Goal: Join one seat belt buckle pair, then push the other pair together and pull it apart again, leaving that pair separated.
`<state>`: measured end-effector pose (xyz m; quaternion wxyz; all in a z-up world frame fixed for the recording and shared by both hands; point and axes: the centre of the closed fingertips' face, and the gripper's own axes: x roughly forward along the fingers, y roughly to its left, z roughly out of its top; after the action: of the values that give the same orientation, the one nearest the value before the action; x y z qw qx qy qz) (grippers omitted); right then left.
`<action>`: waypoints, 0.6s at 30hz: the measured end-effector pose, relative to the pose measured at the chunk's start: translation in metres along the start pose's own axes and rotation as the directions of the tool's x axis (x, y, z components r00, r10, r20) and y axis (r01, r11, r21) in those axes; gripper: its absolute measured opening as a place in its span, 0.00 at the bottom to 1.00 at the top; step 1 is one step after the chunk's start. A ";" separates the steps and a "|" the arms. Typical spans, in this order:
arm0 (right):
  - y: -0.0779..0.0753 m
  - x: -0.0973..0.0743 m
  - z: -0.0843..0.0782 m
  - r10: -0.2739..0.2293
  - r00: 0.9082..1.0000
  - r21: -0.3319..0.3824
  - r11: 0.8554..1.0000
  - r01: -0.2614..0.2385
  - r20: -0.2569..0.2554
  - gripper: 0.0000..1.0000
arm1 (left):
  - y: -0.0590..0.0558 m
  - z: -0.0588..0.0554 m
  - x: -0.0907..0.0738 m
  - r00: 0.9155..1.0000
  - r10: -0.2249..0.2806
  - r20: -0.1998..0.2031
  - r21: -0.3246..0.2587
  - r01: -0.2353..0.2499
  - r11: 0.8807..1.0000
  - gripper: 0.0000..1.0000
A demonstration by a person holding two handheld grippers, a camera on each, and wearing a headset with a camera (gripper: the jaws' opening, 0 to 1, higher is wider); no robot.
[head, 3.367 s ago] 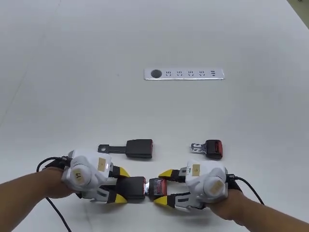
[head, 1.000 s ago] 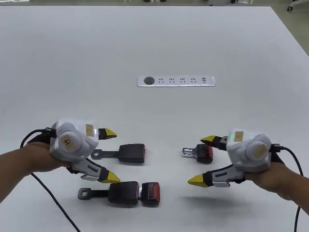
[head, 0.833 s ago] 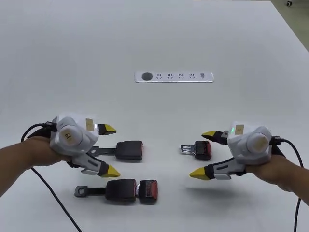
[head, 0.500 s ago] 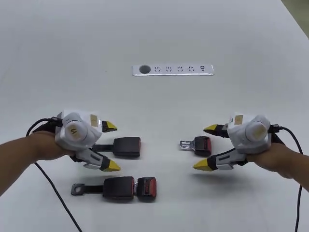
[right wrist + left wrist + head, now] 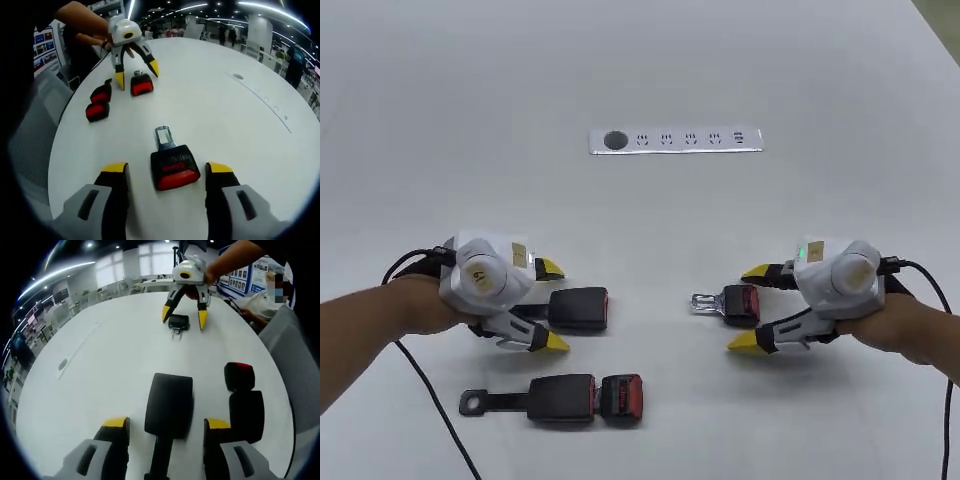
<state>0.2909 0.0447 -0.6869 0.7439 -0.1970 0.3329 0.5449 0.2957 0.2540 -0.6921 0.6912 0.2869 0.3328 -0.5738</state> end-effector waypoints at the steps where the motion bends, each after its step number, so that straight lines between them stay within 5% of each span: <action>1: -0.001 0.000 0.000 0.000 1.000 0.004 1.000 0.000 0.003 0.61 | 0.000 0.003 0.000 1.000 -0.006 0.012 -0.021 0.006 1.000 0.60; 12: 0.003 0.001 -0.005 0.008 1.000 -0.037 0.999 -0.009 -0.012 0.52 | -0.003 0.008 0.001 0.999 -0.042 0.023 0.006 0.042 0.999 0.50; 18: 0.001 -0.002 -0.008 -0.005 1.000 -0.056 0.998 0.004 -0.021 0.44 | -0.007 0.009 0.003 0.998 -0.063 0.007 0.020 0.063 0.998 0.35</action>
<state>0.2878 0.0387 -0.6909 0.7358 -0.2244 0.3251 0.5500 0.2900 0.2437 -0.6891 0.6710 0.2810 0.3334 -0.5997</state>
